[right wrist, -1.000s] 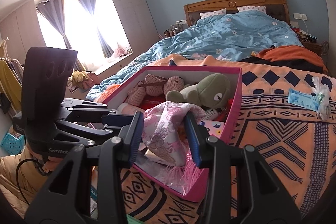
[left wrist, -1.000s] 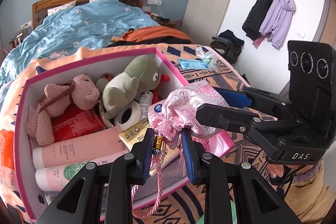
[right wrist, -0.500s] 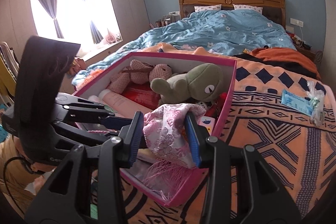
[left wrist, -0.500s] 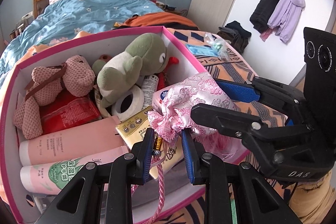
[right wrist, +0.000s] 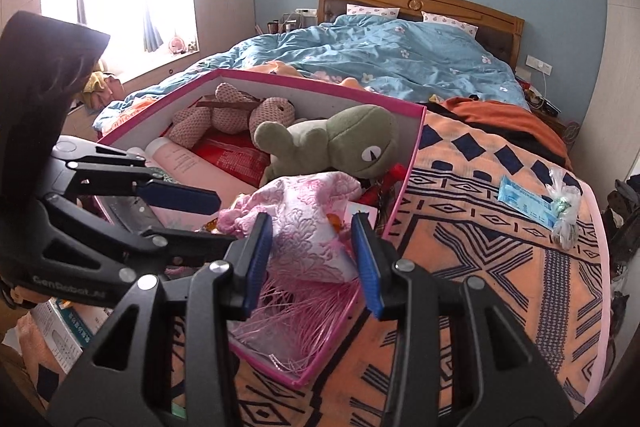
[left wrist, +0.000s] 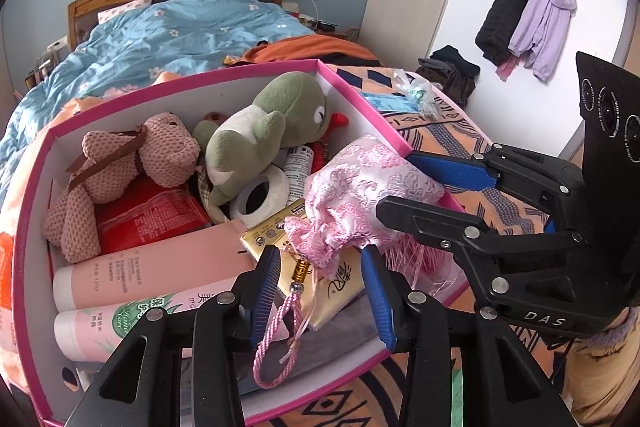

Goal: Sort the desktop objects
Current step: 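Lower the pouch into the pink box and open the left gripper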

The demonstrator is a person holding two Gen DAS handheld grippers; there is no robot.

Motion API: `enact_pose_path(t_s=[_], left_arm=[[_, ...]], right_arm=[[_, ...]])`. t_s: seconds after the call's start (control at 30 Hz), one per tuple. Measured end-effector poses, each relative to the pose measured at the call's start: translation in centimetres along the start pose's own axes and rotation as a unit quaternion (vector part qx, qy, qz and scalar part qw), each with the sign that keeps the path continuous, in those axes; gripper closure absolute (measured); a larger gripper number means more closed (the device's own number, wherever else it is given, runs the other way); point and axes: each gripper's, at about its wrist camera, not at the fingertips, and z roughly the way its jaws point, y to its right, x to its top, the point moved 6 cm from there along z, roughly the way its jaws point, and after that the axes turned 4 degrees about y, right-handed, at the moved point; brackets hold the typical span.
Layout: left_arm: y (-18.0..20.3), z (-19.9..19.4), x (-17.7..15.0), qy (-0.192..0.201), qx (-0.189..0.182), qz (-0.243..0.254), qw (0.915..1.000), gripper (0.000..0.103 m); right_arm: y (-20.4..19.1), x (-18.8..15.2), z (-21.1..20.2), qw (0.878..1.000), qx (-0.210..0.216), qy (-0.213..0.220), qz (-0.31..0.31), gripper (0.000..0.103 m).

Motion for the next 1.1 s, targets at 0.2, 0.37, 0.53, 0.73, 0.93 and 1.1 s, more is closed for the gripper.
enact_pose_path(t_s=[0.2,0.37,0.53,0.73,0.93,1.1], left_arm=[[0.0,0.1,0.4,0.006,-0.003,0.003,1.0000,0.059],[0.0,0.6,0.8,0.005,-0.005,0.005,1.0000,0.059],[0.1,1.3,0.6,-0.001,-0.002,0.015,0.9999,0.059],[-0.3,1.9,0.1,-0.010,-0.005,0.009,0.9999,0.059],[-0.2,0.9,-0.2,0.004,0.005,0.010,0.9999,0.059],[0.1,-1.7,-0.7,0.033,0.023,0.018,0.9990,0.057]], right_arm=[[-0.4,0.4,-1.2,1.000,0.002,0.013,0.003,0.060],[-0.9,1.6,-1.5,1.000,0.007,0.025,0.000,0.064],[-1.9,3.5,-0.1,0.999,0.031,0.016,-0.008,0.079],[-1.0,1.6,3.8,0.998,0.025,-0.053,-0.001,0.086],[-0.2,1.3,3.3,0.997,0.044,-0.045,0.041,0.087],[-0.5,1.6,1.3,0.997,0.057,-0.018,0.050,0.081]])
